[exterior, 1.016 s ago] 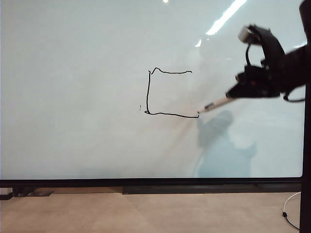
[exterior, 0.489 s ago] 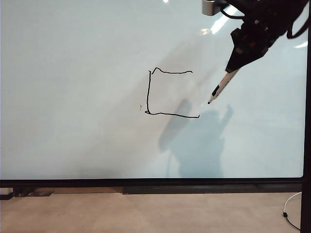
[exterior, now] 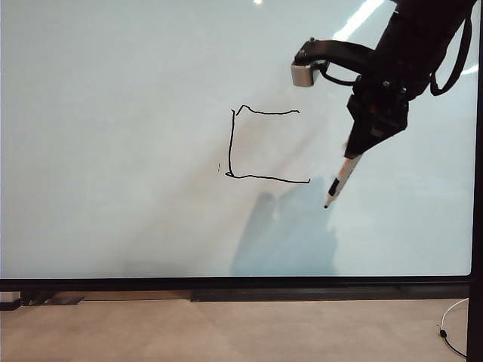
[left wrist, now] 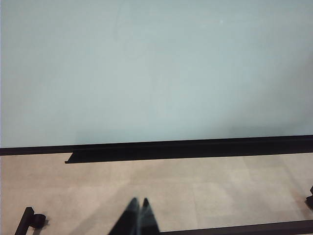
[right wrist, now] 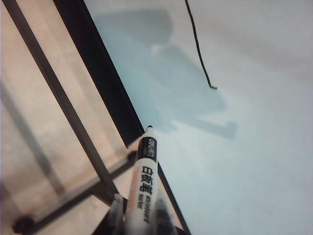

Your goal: Pick up the pen on the shelf to the right of the whiteboard and draw a rectangle.

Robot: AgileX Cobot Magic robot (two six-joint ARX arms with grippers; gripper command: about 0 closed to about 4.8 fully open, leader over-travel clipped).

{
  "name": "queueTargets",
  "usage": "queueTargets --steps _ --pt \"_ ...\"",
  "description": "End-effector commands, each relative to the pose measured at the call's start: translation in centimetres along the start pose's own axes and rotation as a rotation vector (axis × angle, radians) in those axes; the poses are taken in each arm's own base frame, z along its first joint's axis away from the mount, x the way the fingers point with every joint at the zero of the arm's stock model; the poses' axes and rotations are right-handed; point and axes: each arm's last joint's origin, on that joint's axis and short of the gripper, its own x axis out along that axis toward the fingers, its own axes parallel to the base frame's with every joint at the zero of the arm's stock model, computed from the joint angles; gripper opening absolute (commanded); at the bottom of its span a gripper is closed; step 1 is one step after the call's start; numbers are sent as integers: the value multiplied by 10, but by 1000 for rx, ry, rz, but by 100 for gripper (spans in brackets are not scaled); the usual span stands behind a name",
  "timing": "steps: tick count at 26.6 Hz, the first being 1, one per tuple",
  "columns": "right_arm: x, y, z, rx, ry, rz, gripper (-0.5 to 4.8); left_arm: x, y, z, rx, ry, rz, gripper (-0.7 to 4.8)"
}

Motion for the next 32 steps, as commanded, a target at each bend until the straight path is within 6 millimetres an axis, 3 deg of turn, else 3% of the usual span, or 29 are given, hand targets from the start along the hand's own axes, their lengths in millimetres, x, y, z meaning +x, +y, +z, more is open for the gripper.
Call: queueTargets --steps 1,9,32 --pt "-4 -1 12 -69 -38 -58 -6 0 0 2 1 -16 0 -5" --pt "2 -10 29 -153 -33 -107 -6 0 0 2 1 -15 0 -5" --pt "2 -21 37 -133 -34 -249 -6 0 0 2 1 -15 -1 -5"
